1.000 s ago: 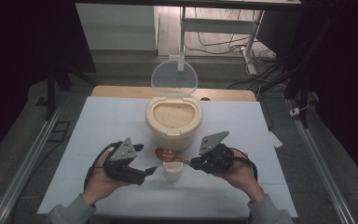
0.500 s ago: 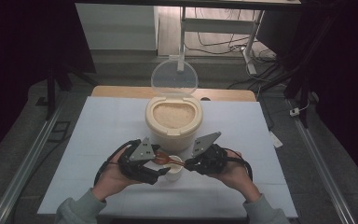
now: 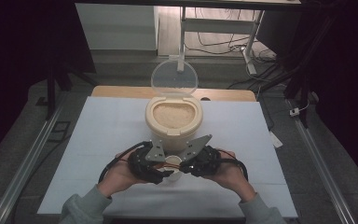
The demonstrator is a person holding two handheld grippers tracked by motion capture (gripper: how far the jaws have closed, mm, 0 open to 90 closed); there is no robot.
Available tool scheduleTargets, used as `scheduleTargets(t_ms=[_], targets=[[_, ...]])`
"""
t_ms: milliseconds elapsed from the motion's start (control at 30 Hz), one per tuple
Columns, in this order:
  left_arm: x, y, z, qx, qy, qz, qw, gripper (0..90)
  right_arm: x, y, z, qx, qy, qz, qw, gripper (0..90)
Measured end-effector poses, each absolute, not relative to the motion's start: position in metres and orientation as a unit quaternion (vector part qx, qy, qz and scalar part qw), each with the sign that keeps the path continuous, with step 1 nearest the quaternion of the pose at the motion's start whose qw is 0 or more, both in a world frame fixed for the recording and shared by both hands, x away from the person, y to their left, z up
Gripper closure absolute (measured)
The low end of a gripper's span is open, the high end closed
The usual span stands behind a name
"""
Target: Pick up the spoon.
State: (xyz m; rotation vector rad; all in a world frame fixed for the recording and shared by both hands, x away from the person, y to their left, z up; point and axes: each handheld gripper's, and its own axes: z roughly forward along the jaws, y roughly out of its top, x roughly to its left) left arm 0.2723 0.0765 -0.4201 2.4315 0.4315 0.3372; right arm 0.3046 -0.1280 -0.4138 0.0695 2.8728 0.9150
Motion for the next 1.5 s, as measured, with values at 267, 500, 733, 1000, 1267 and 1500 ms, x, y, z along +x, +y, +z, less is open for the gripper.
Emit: scheduleTargets(t_ms=[267, 500, 733, 1000, 1267, 1500], targets=[[0.275, 0.068, -0.427, 0.941, 0.149, 0.118, 0.280, 55.3, 0.300, -0.122, -0.413, -0.010, 0.952, 0.299, 0.066, 79.0], [0.275, 0.064, -0.433, 0.952, 0.124, 0.102, 0.262, 68.5, 0.292, -0.118, -0.413, -0.036, 0.953, 0.292, 0.078, 78.9], [0.273, 0.062, -0.438, 0.957, 0.110, 0.091, 0.251, 76.1, 0.289, -0.114, -0.416, -0.064, 0.953, 0.283, 0.091, 78.2], [0.275, 0.069, -0.433, 0.947, 0.129, 0.118, 0.270, 77.5, 0.297, -0.130, -0.403, 0.024, 0.917, 0.377, 0.129, 62.0], [0.278, 0.081, -0.428, 0.930, 0.158, 0.143, 0.299, 77.6, 0.300, -0.154, -0.391, 0.127, 0.857, 0.472, 0.164, 48.5], [0.278, 0.088, -0.424, 0.915, 0.178, 0.163, 0.325, 77.6, 0.297, -0.167, -0.390, 0.183, 0.827, 0.502, 0.176, 42.5]])
